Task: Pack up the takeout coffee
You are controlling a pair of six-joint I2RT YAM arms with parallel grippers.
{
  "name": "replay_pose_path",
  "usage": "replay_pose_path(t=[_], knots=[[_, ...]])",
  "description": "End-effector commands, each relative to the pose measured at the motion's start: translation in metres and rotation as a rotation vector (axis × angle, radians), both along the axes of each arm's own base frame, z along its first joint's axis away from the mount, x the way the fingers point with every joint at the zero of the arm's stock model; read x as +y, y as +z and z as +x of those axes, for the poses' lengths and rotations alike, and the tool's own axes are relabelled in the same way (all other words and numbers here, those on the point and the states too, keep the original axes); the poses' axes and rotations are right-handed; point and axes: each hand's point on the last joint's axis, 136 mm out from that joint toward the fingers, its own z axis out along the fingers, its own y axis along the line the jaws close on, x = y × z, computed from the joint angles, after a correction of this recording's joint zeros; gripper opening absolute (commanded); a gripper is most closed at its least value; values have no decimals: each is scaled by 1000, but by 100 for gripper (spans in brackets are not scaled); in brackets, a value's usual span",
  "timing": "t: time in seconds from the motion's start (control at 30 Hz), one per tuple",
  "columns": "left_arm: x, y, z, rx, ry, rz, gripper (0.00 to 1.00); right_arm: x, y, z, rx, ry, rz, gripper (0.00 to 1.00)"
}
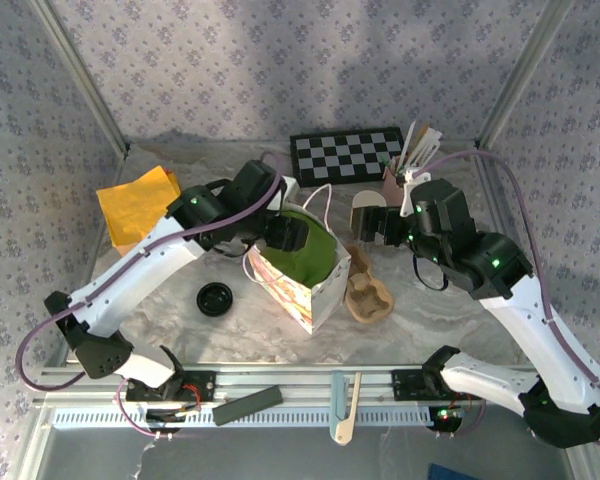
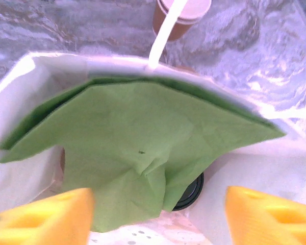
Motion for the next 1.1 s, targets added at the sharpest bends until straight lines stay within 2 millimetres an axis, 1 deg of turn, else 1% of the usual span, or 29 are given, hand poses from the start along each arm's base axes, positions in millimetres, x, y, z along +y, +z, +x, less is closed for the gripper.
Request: replay_pose_path(t=[0.0, 0.03, 0.07, 0.13, 0.23, 0.3, 0.37, 0.4, 0.43, 0.5, 0.53, 0.6, 0.63, 0.7, 0.77, 0.9, 1.07], knots=[[14, 27, 5, -60, 38, -16, 80, -7, -7, 2, 12, -30, -21, 100], [18, 32, 8, -67, 54, -28, 82, -9, -7, 2, 15, -39, -23, 100], [24, 36, 13, -78, 79, -39, 88, -11, -9, 3, 19, -54, -25, 100], [42, 44, 25, -109, 158, -51, 99, -20, -14, 5, 28, -93, -36, 100], [87, 50, 49, -169, 343, -56, 100, -46, -26, 9, 52, -213, -63, 100], [122, 48, 62, -192, 479, -60, 100, -69, -36, 12, 69, -317, -67, 100], [156, 38, 70, -195, 601, -64, 100, -88, -49, 14, 78, -390, -75, 100], [172, 30, 73, -196, 655, -56, 100, -98, -55, 15, 81, -429, -77, 100], [186, 24, 74, -208, 700, -42, 100, -106, -65, 15, 92, -456, -90, 100], [216, 6, 75, -232, 796, 18, 100, -128, -87, 14, 114, -535, -129, 100], [227, -1, 75, -245, 832, 40, 100, -138, -97, 14, 125, -571, -146, 100], [248, -24, 75, -253, 884, 100, 100, -158, -120, 14, 137, -641, -193, 100], [255, -33, 75, -252, 903, 120, 100, -168, -130, 13, 142, -679, -213, 100], [271, -62, 75, -230, 944, 176, 100, -184, -152, 13, 145, -737, -256, 100], [286, -85, 74, -216, 985, 251, 100, -199, -174, 15, 146, -780, -302, 100], [315, -118, 79, -231, 1038, 395, 100, -227, -202, 23, 104, -894, -339, 100], [347, -151, 85, -253, 1112, 486, 100, -242, -228, 43, 44, -870, -363, 100]])
